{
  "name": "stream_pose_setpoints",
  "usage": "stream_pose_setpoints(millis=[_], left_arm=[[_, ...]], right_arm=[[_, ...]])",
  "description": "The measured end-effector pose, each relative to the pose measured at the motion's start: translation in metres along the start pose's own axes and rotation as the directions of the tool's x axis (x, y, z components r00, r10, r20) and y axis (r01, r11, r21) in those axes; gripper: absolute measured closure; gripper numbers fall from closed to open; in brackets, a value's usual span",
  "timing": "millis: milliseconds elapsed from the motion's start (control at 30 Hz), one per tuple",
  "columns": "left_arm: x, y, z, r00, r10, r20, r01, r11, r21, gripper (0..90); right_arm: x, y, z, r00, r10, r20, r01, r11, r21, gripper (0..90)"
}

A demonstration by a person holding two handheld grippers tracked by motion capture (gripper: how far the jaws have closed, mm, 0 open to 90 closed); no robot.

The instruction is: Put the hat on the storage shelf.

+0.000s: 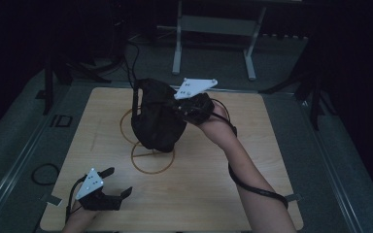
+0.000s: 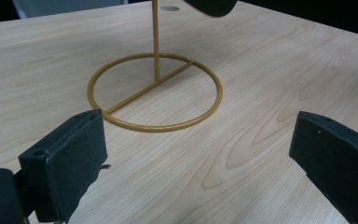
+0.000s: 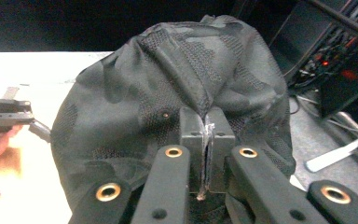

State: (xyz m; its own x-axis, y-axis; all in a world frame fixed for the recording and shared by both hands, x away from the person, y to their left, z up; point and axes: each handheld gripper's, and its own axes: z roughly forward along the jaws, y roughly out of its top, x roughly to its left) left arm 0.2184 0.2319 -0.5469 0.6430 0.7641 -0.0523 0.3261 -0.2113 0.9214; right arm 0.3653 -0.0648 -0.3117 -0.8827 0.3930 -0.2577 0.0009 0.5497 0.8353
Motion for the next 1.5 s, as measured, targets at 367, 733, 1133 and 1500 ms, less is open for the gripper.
stream_pose_setpoints(millis=[367,733,1133,1500], left_arm=[[-0.001,-0.002,-0.001,0.9999,-0.007,-0.008,0.007,0.9999,-0.012,4.4],[0.002,-0.004,-0.002,0.9996,-0.024,-0.017,0.024,0.9996,-0.013,4.7],[0.001,-0.005,-0.002,0.9997,-0.017,-0.017,0.016,0.9998,-0.007,4.7],[0.001,-0.005,-0.003,0.9996,-0.019,-0.021,0.019,0.9995,-0.023,4.7]], right_arm=[[0.005,-0.001,0.02,0.9992,0.024,-0.032,-0.024,1.0,0.013,88.4],[0.009,-0.003,0.035,0.9971,0.047,-0.06,-0.046,0.999,0.025,87.8],[0.012,-0.005,0.042,0.9938,0.062,-0.092,-0.06,0.998,0.023,69.5],[0.011,-0.006,0.037,0.9927,0.07,-0.098,-0.067,0.997,0.032,58.2]])
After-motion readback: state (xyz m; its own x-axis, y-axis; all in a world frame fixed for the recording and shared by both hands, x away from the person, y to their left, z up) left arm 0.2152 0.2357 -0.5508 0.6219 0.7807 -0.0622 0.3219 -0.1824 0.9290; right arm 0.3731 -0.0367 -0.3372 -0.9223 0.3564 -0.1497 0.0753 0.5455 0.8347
